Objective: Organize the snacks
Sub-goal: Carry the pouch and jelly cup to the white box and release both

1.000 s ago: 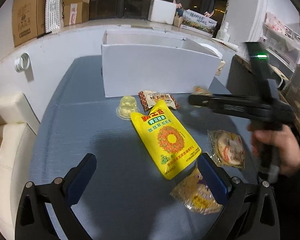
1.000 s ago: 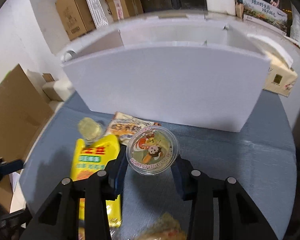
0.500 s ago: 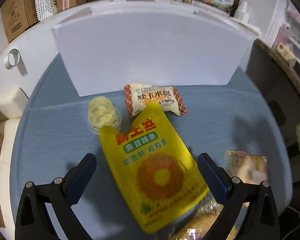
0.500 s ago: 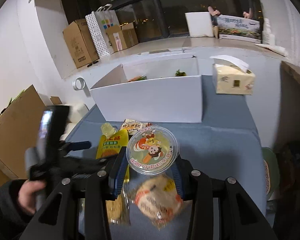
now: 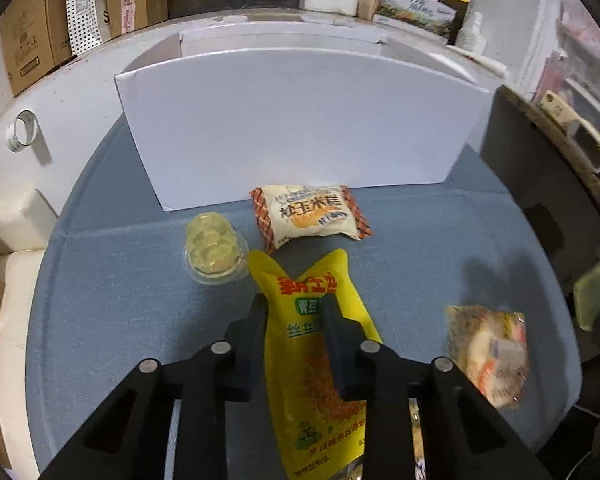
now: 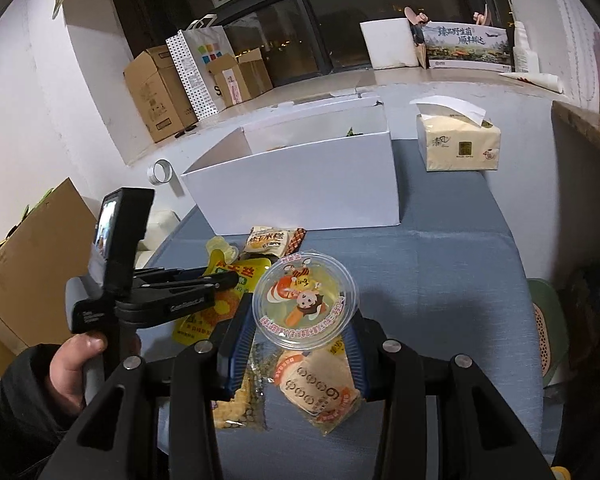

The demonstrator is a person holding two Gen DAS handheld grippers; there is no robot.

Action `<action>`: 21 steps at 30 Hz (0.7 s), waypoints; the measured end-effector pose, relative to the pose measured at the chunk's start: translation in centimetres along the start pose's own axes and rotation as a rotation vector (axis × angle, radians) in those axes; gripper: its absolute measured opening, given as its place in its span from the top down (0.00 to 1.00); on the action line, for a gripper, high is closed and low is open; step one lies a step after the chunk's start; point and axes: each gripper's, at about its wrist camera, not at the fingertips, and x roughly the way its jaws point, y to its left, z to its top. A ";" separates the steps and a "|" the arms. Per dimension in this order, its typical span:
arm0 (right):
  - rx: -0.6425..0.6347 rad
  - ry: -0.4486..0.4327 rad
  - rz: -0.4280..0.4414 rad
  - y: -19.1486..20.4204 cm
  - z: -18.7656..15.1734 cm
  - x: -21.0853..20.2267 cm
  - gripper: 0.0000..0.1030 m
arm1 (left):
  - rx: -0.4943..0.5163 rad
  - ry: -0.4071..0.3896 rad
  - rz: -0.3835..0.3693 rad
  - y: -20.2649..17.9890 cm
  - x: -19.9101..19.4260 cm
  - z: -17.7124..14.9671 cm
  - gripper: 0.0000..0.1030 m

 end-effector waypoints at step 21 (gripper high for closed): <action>-0.094 -0.069 0.015 2.5 8.5 2.0 0.56 | 0.015 -0.346 -0.023 3.0 -14.0 9.9 0.79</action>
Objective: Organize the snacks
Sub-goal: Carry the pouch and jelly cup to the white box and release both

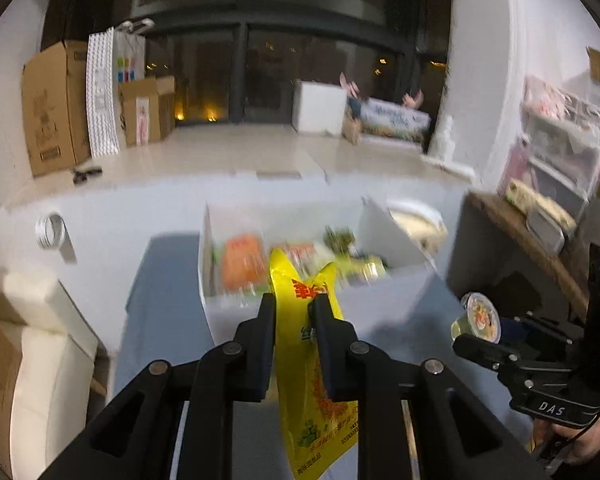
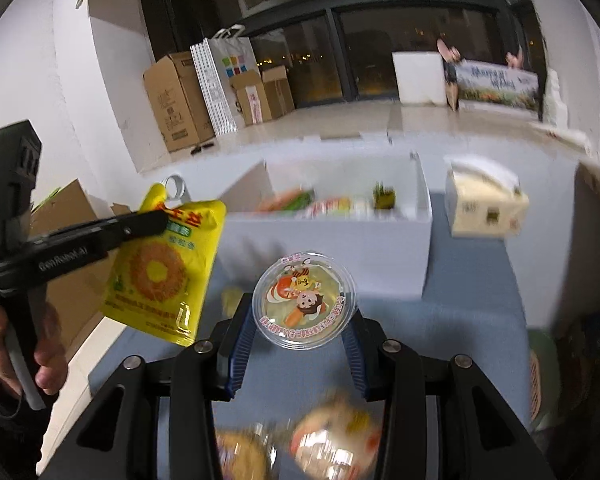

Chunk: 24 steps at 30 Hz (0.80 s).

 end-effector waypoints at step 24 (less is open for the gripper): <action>0.059 0.038 -0.126 -6.3 12.0 11.5 0.00 | 0.109 0.037 0.131 2.1 12.7 6.8 0.00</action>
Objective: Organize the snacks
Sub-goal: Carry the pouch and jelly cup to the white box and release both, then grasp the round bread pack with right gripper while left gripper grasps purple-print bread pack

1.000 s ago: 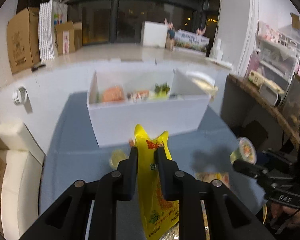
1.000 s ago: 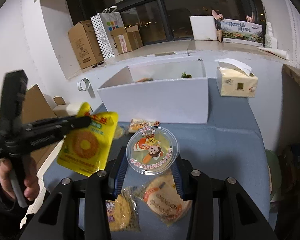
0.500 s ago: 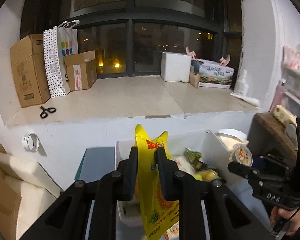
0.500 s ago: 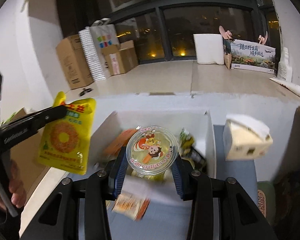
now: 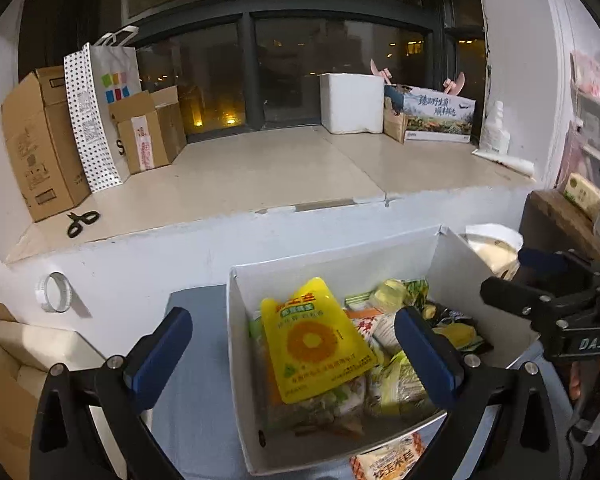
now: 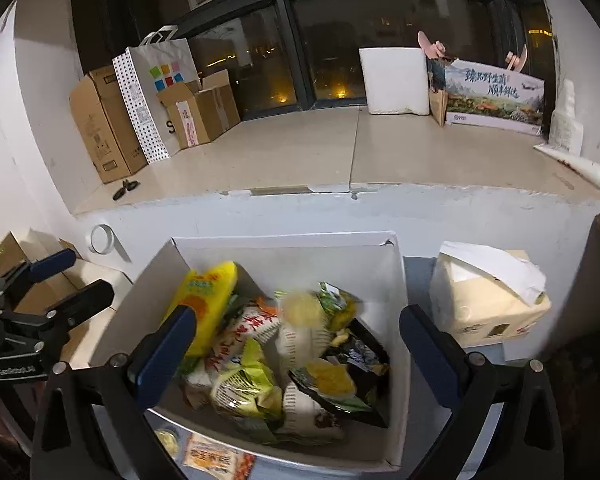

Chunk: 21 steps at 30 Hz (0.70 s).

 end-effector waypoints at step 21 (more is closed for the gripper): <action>-0.023 -0.102 0.138 1.2 -5.2 -7.4 0.00 | -0.028 -0.012 -0.118 -0.5 -8.5 -5.1 0.00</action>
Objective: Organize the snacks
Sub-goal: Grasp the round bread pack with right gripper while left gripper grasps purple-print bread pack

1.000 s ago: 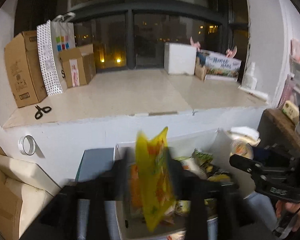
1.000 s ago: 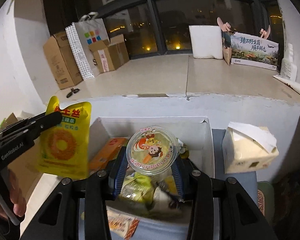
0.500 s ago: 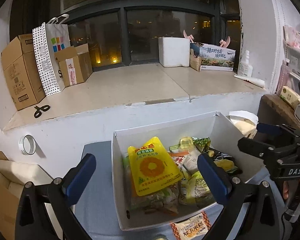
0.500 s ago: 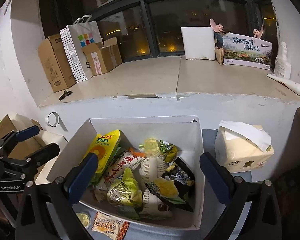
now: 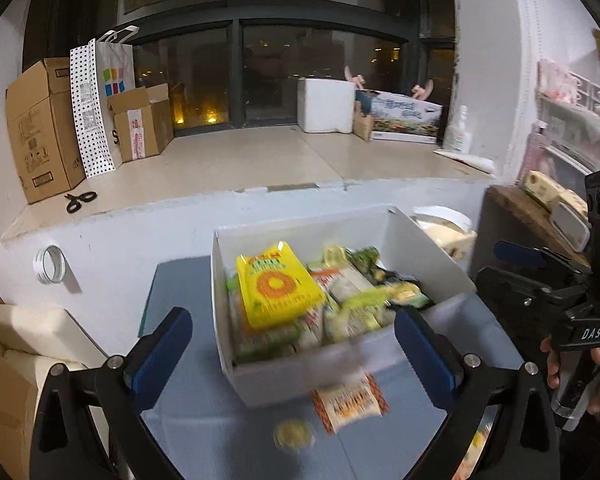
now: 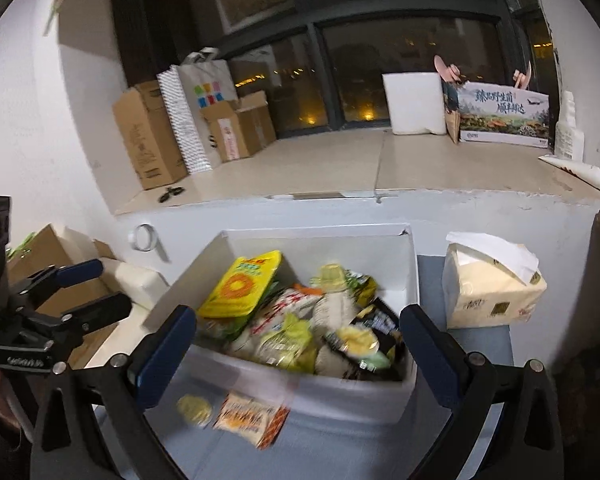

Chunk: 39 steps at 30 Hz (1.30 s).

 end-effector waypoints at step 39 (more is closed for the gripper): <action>-0.399 0.447 0.072 0.9 -19.9 1.6 0.00 | 0.086 0.155 -0.192 -4.7 -7.7 -17.4 0.00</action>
